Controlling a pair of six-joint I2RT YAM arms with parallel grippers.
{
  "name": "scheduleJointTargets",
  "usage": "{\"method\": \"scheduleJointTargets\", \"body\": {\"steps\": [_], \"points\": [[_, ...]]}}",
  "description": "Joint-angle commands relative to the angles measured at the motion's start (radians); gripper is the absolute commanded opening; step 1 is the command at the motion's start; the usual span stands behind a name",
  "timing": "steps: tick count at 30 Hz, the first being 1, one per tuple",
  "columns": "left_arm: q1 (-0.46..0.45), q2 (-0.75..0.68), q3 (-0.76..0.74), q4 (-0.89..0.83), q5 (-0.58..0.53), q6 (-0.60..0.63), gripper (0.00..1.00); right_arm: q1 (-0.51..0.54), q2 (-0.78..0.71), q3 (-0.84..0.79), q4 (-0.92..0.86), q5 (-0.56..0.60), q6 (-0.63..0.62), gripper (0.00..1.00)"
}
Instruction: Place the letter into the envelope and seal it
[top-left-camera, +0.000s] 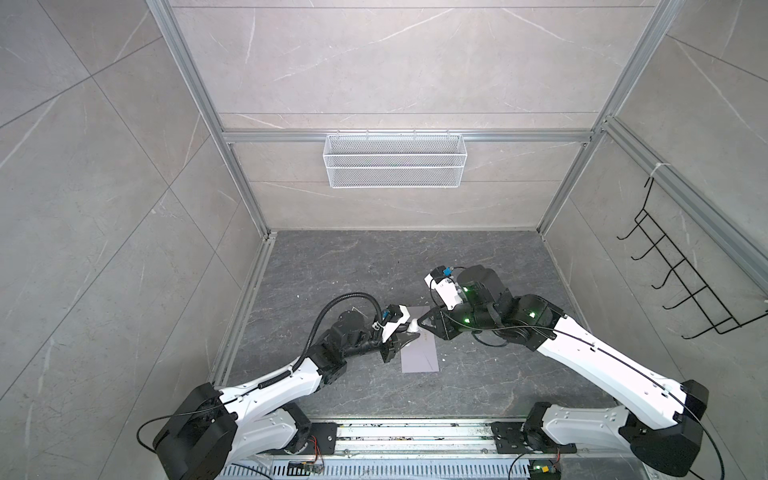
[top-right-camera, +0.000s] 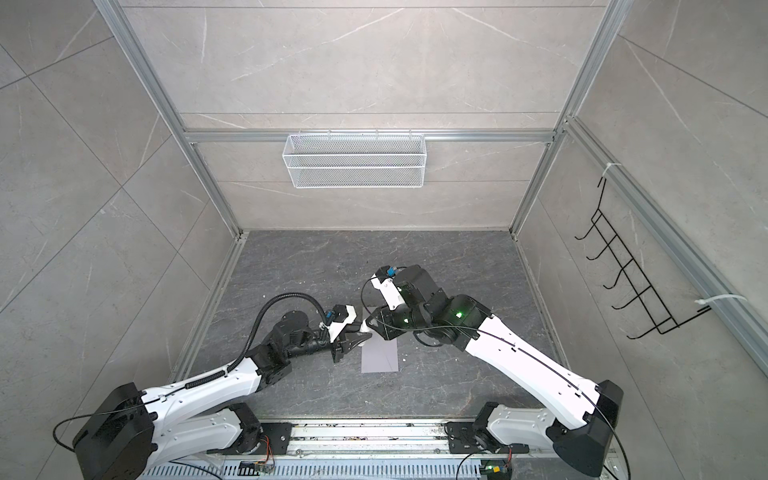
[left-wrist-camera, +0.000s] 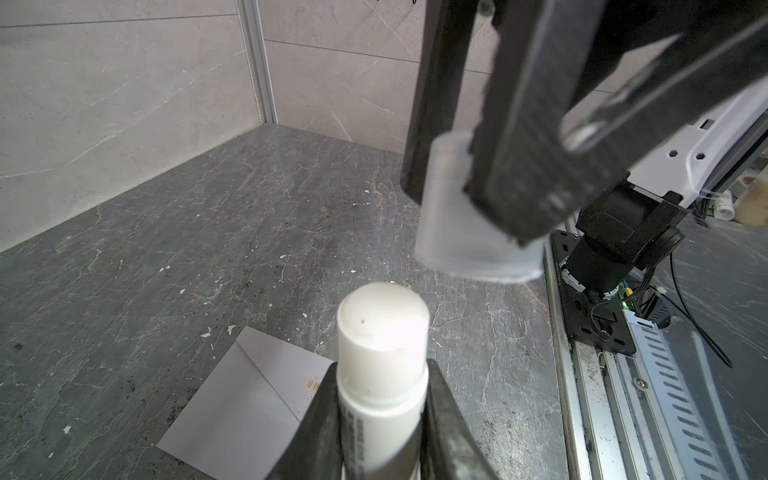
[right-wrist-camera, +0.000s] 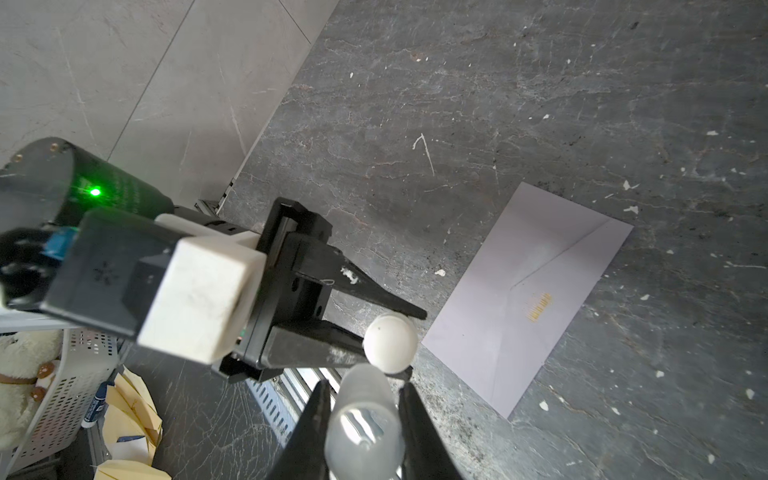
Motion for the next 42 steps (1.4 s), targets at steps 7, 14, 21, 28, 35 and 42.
{"method": "scheduleJointTargets", "body": {"steps": [7, 14, 21, 28, 35, 42], "points": [[0.001, -0.027, 0.020, 0.075, 0.014, 0.010, 0.00, -0.033, 0.014, -0.003, 0.015, 0.001, 0.060, 0.25], [0.001, -0.031, 0.020, 0.076, 0.016, 0.013, 0.00, -0.090, 0.016, -0.045, 0.071, -0.084, 0.116, 0.26], [0.001, -0.034, 0.020, 0.078, 0.017, 0.015, 0.00, -0.125, 0.020, -0.088, 0.130, -0.181, 0.161, 0.26], [0.000, -0.034, 0.022, 0.078, 0.018, 0.016, 0.00, -0.138, 0.029, -0.119, 0.189, -0.259, 0.199, 0.26], [0.000, -0.035, 0.020, 0.079, 0.018, 0.013, 0.00, -0.139, 0.040, -0.138, 0.230, -0.320, 0.217, 0.26], [0.000, -0.032, 0.015, 0.086, 0.019, 0.009, 0.00, -0.139, 0.040, -0.141, 0.238, -0.356, 0.194, 0.26]]}}
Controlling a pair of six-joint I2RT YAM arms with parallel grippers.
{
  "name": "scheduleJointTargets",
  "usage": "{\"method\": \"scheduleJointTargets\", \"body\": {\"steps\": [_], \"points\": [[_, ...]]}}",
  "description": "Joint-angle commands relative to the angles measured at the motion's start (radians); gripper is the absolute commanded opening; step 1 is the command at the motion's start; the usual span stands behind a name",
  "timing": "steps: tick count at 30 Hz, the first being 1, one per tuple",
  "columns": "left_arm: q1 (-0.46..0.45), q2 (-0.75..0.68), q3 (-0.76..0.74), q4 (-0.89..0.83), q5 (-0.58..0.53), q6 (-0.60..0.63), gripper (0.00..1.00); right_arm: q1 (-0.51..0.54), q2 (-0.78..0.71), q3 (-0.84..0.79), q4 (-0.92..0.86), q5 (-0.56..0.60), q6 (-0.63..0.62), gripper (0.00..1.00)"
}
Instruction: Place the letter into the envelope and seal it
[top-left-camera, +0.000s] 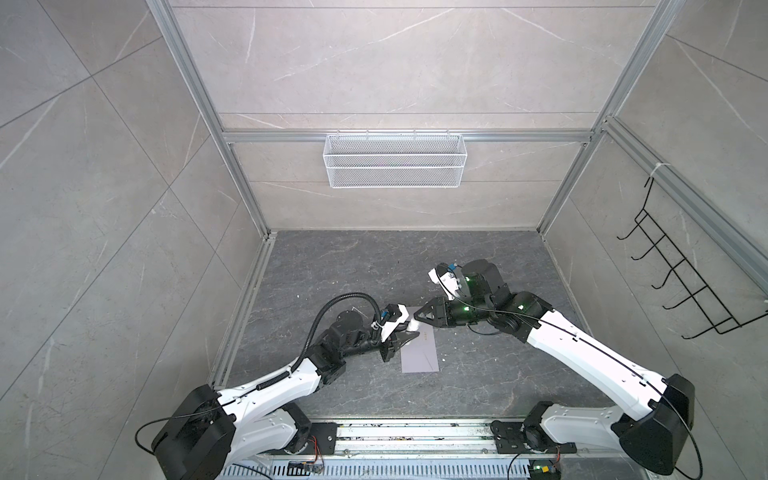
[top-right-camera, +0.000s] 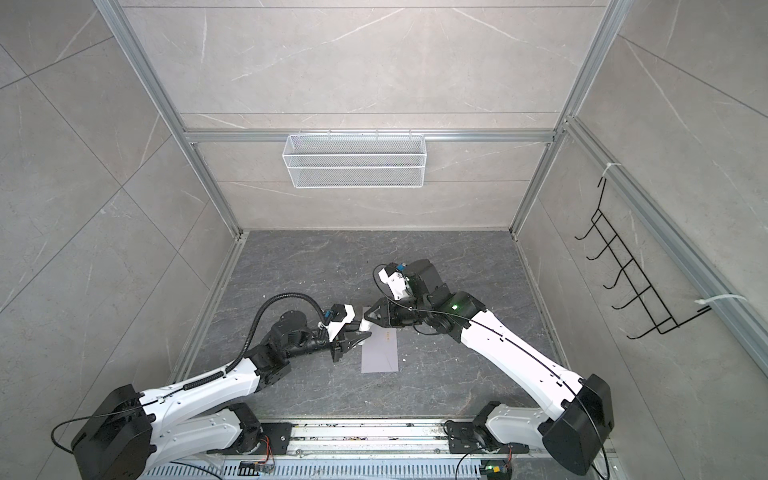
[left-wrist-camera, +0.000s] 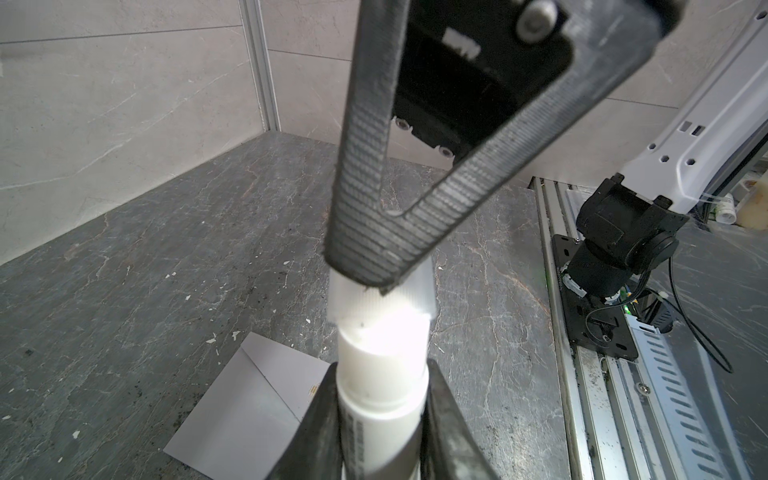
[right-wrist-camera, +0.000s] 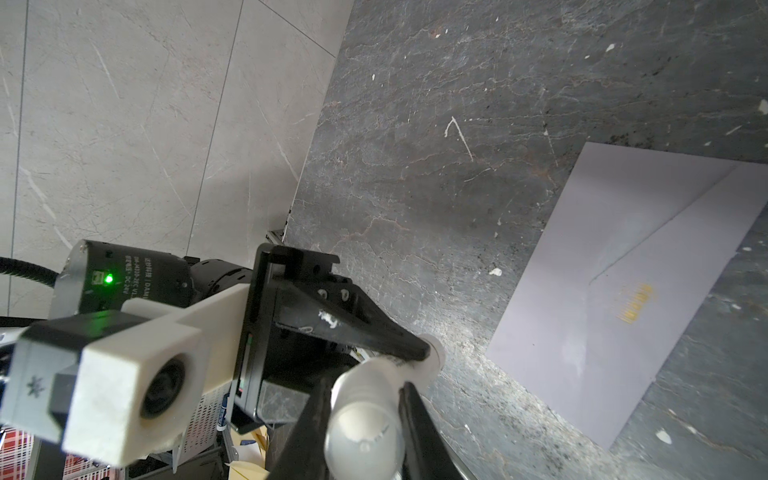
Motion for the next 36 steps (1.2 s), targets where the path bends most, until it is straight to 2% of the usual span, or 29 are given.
{"method": "scheduleJointTargets", "body": {"steps": [1, 13, 36], "points": [[-0.001, -0.021, 0.017, 0.077, 0.021, 0.008, 0.00, 0.013, 0.012, -0.015, 0.029, -0.072, -0.010, 0.26], [0.000, -0.002, 0.044, 0.032, 0.058, 0.002, 0.00, 0.022, 0.016, 0.006, -0.028, -0.017, -0.115, 0.27], [-0.001, 0.034, 0.066, 0.026, 0.083, -0.016, 0.00, 0.099, 0.025, 0.030, -0.109, 0.132, -0.222, 0.28]]}}
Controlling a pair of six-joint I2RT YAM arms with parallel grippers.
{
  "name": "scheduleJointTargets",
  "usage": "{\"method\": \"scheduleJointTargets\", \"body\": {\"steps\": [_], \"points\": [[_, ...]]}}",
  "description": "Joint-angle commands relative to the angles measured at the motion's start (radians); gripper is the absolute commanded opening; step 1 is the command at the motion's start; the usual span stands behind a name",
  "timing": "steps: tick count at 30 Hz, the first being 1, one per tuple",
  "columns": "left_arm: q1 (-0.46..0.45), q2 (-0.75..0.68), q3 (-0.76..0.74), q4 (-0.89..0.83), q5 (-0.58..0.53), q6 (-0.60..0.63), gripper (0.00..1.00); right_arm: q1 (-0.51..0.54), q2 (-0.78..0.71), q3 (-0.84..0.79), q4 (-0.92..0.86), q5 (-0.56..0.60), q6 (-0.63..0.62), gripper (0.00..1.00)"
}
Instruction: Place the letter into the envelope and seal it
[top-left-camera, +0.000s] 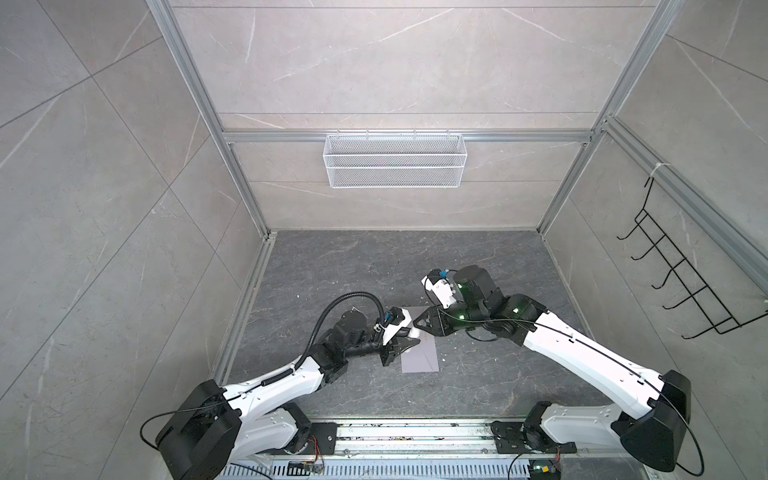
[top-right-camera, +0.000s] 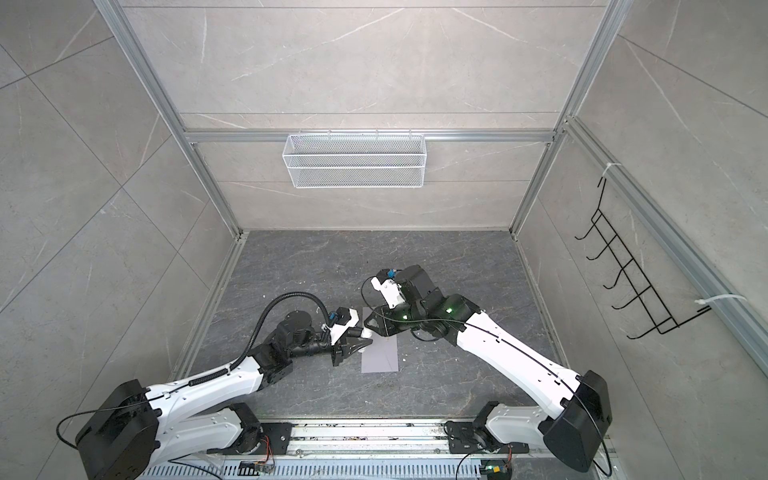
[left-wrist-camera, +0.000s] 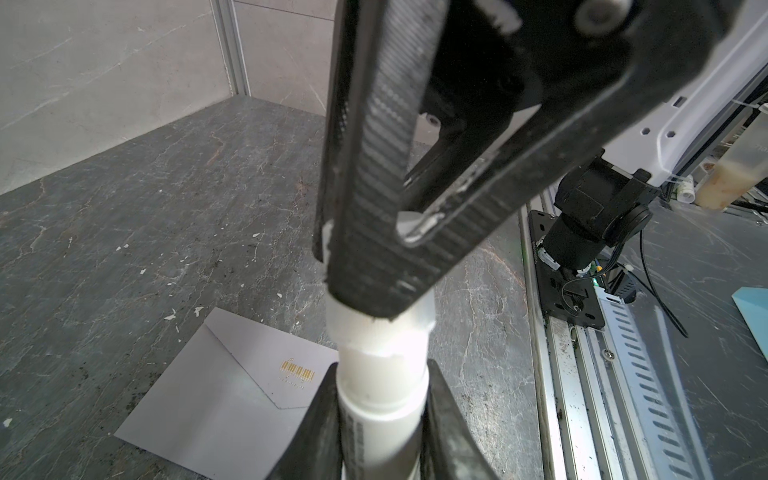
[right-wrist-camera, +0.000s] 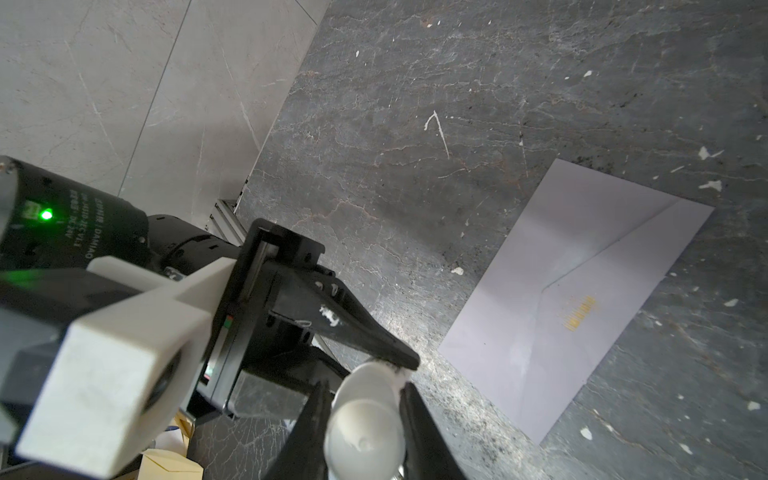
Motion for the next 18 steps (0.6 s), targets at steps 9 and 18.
{"method": "scheduleJointTargets", "body": {"steps": [9, 18], "points": [[-0.002, -0.001, 0.067, 0.084, 0.023, -0.019, 0.00, 0.078, 0.034, 0.038, -0.082, 0.067, -0.085, 0.27], [-0.001, -0.003, 0.063, 0.093, 0.027, -0.021, 0.00, 0.115, 0.062, 0.057, -0.129, 0.143, -0.123, 0.26]]}}
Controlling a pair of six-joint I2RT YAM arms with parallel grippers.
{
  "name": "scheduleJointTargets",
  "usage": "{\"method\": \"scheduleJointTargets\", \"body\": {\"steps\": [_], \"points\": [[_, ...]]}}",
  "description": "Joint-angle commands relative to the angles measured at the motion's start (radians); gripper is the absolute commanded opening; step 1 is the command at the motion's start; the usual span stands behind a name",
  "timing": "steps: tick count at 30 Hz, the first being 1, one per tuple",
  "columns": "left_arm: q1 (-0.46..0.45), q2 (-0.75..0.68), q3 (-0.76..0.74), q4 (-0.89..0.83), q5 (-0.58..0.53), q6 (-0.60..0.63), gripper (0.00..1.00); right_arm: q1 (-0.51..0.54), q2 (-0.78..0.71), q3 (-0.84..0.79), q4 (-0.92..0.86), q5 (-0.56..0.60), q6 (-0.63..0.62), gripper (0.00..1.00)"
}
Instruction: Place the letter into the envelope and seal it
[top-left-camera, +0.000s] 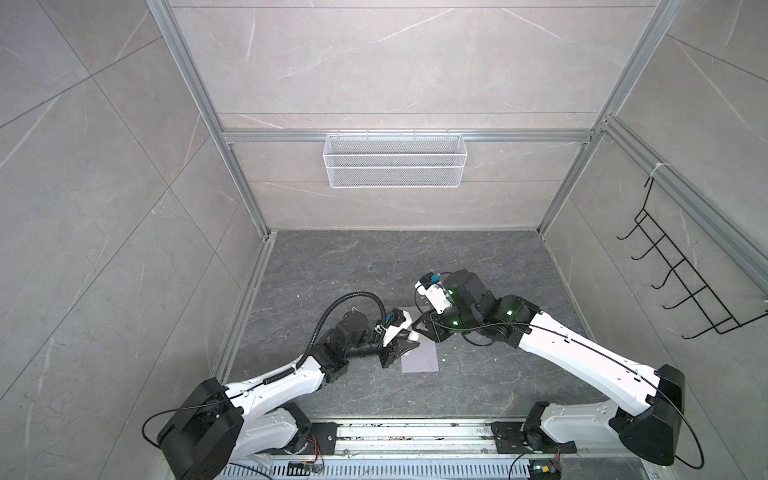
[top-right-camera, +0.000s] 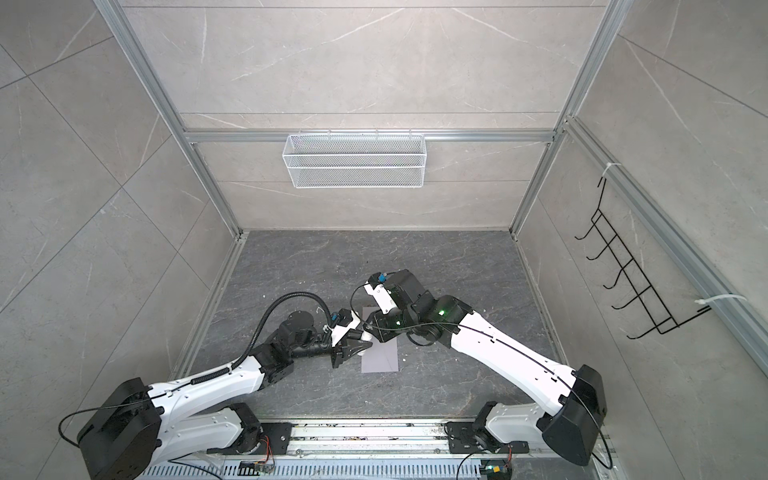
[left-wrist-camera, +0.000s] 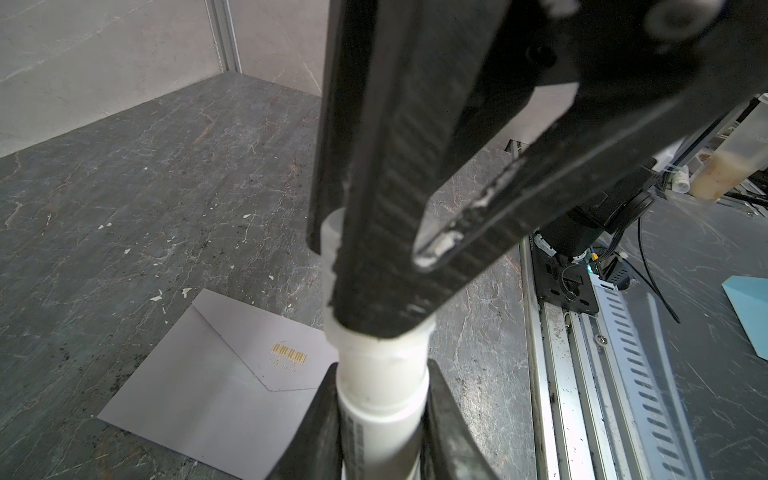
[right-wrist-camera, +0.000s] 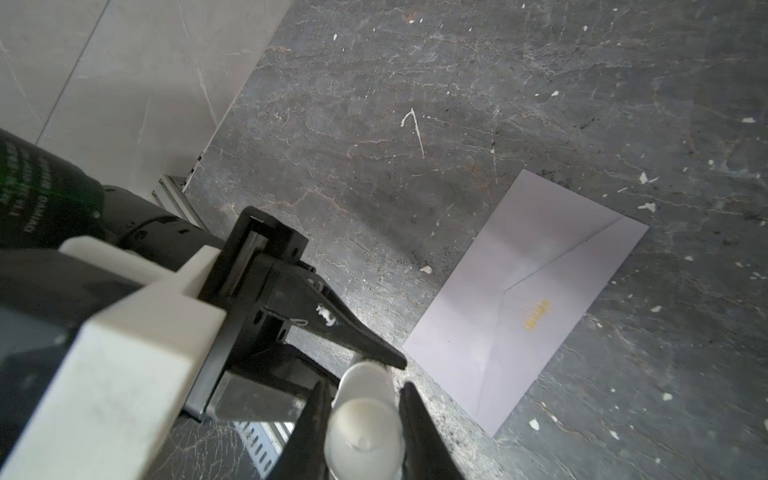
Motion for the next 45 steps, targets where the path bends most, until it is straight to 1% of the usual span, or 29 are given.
{"method": "scheduleJointTargets", "body": {"steps": [1, 4, 13, 16, 19, 21, 28, 36, 45], "points": [[-0.002, -0.013, 0.063, 0.131, 0.017, -0.015, 0.00, 0.036, 0.032, 0.010, -0.064, -0.009, -0.032, 0.26], [-0.002, -0.012, 0.060, 0.143, 0.016, -0.020, 0.00, 0.048, 0.039, 0.012, -0.070, -0.003, -0.036, 0.25], [-0.001, -0.016, 0.057, 0.151, 0.002, -0.019, 0.00, 0.054, 0.018, -0.015, -0.032, -0.051, -0.009, 0.25], [-0.001, -0.024, 0.052, 0.151, -0.002, -0.018, 0.00, 0.054, 0.021, -0.014, -0.049, -0.024, -0.003, 0.25], [-0.001, -0.028, 0.048, 0.154, -0.005, -0.014, 0.00, 0.054, 0.027, 0.004, -0.079, 0.055, 0.004, 0.26], [-0.002, -0.027, 0.047, 0.157, -0.004, -0.012, 0.00, 0.053, 0.036, 0.021, -0.104, 0.086, 0.002, 0.27], [-0.002, -0.034, 0.051, 0.157, -0.007, -0.011, 0.00, 0.055, 0.058, 0.047, -0.134, 0.122, -0.006, 0.27], [0.000, -0.031, 0.055, 0.172, -0.010, -0.011, 0.00, 0.055, 0.059, 0.062, -0.136, 0.109, -0.001, 0.31], [-0.001, -0.037, 0.049, 0.185, -0.019, -0.006, 0.00, 0.055, 0.067, 0.062, -0.138, 0.078, 0.007, 0.30]]}}
